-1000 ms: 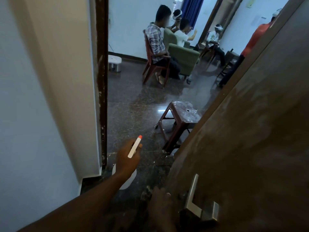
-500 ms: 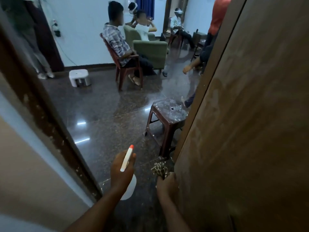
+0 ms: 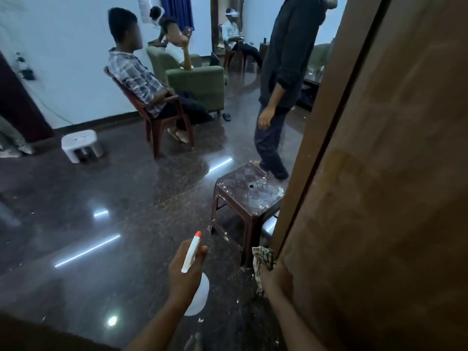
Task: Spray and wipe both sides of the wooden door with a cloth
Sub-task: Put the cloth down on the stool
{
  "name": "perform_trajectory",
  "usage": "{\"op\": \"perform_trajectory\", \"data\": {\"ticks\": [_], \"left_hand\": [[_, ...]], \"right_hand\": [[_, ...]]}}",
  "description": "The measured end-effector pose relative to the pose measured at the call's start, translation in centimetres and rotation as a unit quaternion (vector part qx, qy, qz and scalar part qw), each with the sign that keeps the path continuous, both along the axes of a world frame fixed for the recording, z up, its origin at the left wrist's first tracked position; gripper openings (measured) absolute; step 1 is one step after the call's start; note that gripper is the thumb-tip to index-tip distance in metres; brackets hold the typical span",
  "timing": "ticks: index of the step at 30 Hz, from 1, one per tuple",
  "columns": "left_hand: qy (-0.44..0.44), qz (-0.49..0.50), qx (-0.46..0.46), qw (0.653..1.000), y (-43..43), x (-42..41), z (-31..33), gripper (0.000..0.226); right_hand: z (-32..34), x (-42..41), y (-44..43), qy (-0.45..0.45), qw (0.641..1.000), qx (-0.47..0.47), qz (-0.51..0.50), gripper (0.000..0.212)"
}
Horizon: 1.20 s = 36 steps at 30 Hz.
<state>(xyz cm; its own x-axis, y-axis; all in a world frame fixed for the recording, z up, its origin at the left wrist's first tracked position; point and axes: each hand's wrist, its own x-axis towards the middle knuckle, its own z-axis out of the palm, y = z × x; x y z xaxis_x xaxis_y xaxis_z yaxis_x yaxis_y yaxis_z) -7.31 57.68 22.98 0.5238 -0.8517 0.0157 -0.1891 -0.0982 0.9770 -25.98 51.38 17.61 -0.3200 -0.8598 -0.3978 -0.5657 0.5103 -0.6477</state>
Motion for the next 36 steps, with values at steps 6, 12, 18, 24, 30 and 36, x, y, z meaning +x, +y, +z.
{"op": "perform_trajectory", "data": {"ticks": [6,12,18,24,30,36], "left_hand": [[0.022,-0.068,-0.006,0.997,-11.8,4.2,-1.8,0.016],[0.025,-0.126,0.002,0.992,-23.7,7.4,-3.0,0.022],[0.024,-0.168,0.020,0.985,-34.2,8.8,-4.7,0.024],[0.014,-0.192,0.027,0.981,-45.9,8.1,-7.3,0.024],[0.003,-0.214,0.054,0.975,-56.2,6.7,-10.4,0.016],[-0.008,-0.239,0.045,0.970,-63.8,5.7,-14.8,0.027]], "right_hand": [[-1.7,2.8,-9.7,-0.005,0.998,0.011,-0.062,0.022],[-2.1,5.3,-18.1,-0.034,0.994,0.025,-0.100,0.011],[-4.6,6.1,-25.3,-0.036,0.991,0.053,-0.121,0.017],[-8.7,6.3,-34.2,-0.051,0.986,0.079,-0.134,0.038],[-11.9,7.0,-41.2,-0.061,0.983,0.092,-0.147,0.045],[-16.1,7.2,-47.5,-0.033,0.978,0.098,-0.178,0.047]]}}
